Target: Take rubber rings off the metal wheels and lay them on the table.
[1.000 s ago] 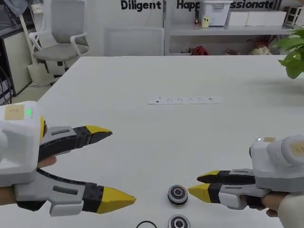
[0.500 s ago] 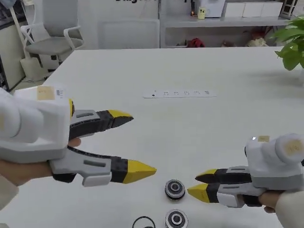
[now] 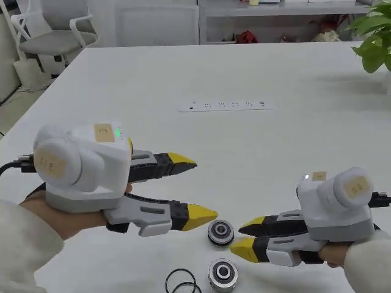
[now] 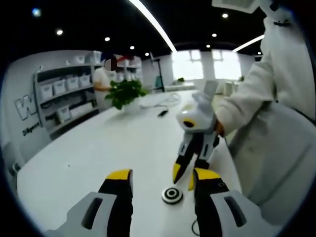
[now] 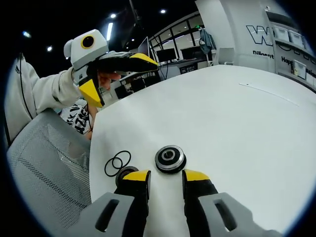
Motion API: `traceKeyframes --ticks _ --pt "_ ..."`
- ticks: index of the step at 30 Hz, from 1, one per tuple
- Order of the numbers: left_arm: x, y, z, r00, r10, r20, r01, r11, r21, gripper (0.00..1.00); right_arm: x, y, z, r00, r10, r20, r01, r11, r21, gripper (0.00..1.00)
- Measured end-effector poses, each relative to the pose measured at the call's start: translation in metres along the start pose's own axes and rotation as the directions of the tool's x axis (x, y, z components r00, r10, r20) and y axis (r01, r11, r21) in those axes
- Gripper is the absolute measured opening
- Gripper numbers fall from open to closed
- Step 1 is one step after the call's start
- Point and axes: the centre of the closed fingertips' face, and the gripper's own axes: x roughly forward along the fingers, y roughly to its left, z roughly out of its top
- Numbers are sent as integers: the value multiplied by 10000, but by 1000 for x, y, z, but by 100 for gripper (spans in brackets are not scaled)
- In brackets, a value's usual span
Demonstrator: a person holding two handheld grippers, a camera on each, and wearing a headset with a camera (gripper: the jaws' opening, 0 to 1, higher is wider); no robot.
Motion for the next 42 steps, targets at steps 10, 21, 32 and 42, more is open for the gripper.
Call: traceKeyframes --ticks 10,21,32,42 --pt "25 -1 -30 9987 -337 -372 328 9992 -223 41 4 -7 0 10000 -60 28 60 9999 -83 23" --pt "45 -6 -56 9949 -695 -730 666 9970 -405 31 8 -9 2 10000 -4 54 7 9987 -515 21" --pt "56 -13 -79 9878 -935 -1243 874 9947 -541 21 11 -7 0 10000 12 -10 -13 9957 -931 20" --pt "56 -15 -83 9893 -888 -1154 782 9926 -930 16 11 -7 -1 10000 13 -3 -13 9953 -970 19"
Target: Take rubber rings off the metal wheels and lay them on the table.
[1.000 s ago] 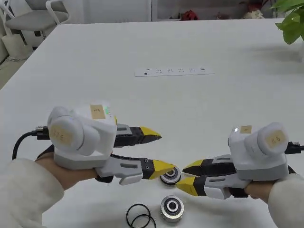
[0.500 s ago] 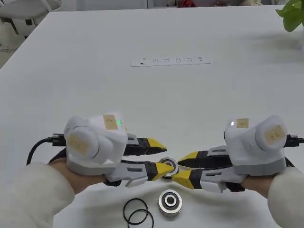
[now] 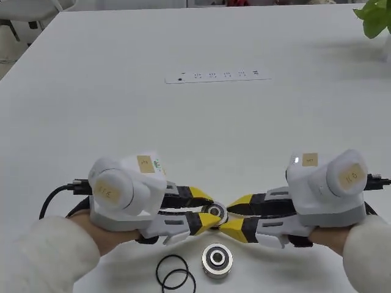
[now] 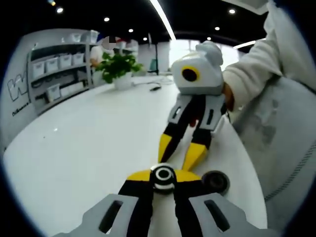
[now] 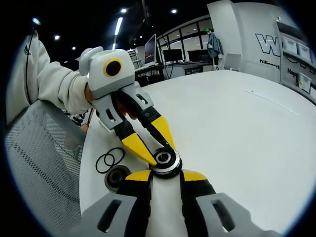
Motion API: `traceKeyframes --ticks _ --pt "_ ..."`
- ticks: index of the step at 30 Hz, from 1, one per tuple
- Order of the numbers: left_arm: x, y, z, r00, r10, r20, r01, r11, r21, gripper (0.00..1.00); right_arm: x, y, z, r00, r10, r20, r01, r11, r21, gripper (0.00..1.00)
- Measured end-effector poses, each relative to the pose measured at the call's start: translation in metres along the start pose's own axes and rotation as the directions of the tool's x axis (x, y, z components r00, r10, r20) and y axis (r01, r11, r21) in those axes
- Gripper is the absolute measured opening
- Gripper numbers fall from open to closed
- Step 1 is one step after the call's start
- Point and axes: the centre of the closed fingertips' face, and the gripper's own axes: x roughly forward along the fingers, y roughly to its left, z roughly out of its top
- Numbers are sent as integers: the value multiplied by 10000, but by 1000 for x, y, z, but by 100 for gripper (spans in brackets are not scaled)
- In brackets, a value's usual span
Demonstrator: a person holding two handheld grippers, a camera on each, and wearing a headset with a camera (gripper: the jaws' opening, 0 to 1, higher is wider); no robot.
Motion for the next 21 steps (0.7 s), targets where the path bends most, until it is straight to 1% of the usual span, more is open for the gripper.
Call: traceKeyframes --ticks 1,4,5,10,15,21 --pt "-1 -1 0 10000 -49 32 49 9999 94 16 0 0 0 10000 -3 -10 3 10000 4 19" --pt "-1 -3 1 10000 -17 73 17 9999 -111 15 -1 0 -1 10000 -20 -89 20 10000 -32 18" --pt "0 -3 0 10000 -47 5 47 9999 -89 15 -1 0 -1 10000 -17 -93 16 10000 -56 18" --pt "0 -3 0 10000 -9 47 9 9999 -157 15 -1 -1 -2 9999 -9 -153 8 10000 -66 17" --pt "0 -3 -1 10000 0 98 2 9997 -229 15 -1 0 -3 9996 -15 -277 8 9996 -269 15" --pt "-1 -3 -1 9999 28 149 -24 9995 -302 14 -1 1 -4 9991 26 -416 -40 9995 -323 15"
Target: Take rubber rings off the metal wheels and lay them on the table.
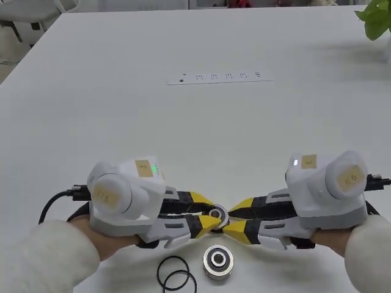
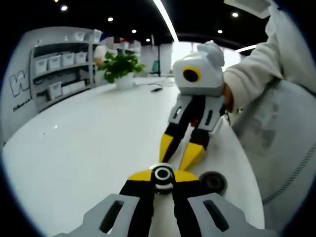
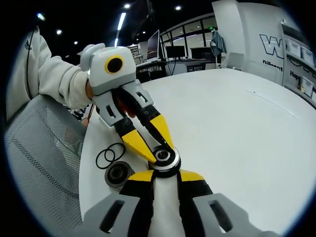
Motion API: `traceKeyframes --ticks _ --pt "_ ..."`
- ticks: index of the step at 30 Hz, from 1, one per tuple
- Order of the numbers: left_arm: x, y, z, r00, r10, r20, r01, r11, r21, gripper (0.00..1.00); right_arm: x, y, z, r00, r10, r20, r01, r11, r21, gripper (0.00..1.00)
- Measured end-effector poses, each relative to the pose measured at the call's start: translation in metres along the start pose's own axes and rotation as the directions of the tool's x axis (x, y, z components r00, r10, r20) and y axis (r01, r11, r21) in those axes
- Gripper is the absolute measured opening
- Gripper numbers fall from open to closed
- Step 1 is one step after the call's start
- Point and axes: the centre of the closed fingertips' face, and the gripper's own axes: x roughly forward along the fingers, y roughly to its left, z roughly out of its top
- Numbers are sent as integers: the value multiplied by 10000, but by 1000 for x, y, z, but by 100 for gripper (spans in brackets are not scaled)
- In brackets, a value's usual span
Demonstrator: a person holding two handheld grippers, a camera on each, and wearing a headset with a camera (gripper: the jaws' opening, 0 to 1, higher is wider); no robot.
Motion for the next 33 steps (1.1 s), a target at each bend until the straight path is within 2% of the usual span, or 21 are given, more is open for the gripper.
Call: traceKeyframes --ticks 2,3,4,5,10,14,16,28,33 --pt "0 0 0 10000 9 11 -9 10000 -8 14 0 0 -1 9999 51 -111 -51 10000 -49 10" --pt "0 0 0 10000 -16 8 16 10000 -14 14 -2 -6 -5 9989 -334 -339 330 9994 -128 3" --pt "0 0 0 10000 -11 14 11 10000 -23 14 0 -1 -2 9998 -39 -171 38 10000 -73 1" --pt "0 0 0 10000 -10 10 10 10000 -7 14 -1 -1 -3 9997 -72 -214 76 9999 151 1" --pt "0 0 0 10000 8 13 -8 10000 -23 14 -1 -2 -3 9995 -111 -290 115 9999 129 1" --pt "0 1 0 10000 26 26 -26 10000 -2 14 -1 -3 -3 9990 -206 -404 229 9980 585 0" --pt "-1 0 0 10000 24 26 -24 10000 62 14 -1 -4 -4 9989 -240 -404 283 9936 1093 0" --pt "-1 -1 -1 10000 38 -31 -37 9996 297 14 -5 -7 -1 9995 -230 -202 267 9789 2025 0" --pt "-2 0 -1 10000 47 -30 -46 9995 322 14 -7 -9 1 9998 -208 -76 220 9660 2577 0"
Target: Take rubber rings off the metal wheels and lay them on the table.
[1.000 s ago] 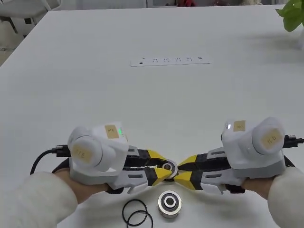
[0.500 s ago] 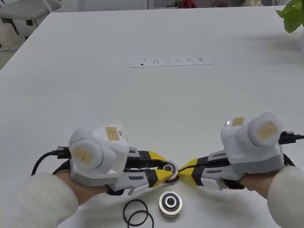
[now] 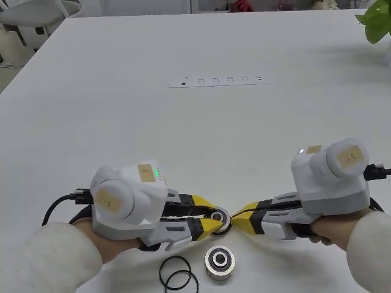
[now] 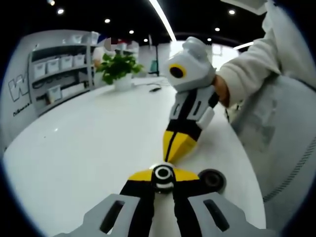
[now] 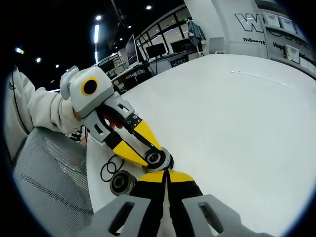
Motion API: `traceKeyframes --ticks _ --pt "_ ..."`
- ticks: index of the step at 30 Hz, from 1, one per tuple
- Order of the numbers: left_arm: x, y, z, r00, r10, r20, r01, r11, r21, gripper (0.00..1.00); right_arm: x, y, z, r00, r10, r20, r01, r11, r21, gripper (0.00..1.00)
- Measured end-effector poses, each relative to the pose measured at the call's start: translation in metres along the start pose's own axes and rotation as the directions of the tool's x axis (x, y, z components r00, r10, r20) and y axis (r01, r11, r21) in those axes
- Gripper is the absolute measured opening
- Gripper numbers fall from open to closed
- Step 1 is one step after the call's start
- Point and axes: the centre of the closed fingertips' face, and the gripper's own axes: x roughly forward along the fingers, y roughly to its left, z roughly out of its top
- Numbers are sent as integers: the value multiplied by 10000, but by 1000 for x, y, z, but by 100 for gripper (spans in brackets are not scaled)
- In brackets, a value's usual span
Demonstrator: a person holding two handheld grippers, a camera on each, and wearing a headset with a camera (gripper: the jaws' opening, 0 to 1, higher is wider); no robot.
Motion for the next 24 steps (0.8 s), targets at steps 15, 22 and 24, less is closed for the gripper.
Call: traceKeyframes --ticks 15,22,24 --pt "0 0 0 10000 58 36 -58 10000 -16 14 -2 6 9 9991 160 404 -191 9967 793 0" --pt "0 1 1 10000 80 41 -81 10000 52 14 -2 7 11 9991 145 387 -177 9962 848 0" --pt "0 1 1 10000 83 39 -83 9999 67 14 -2 7 11 9992 138 377 -168 9965 818 0"
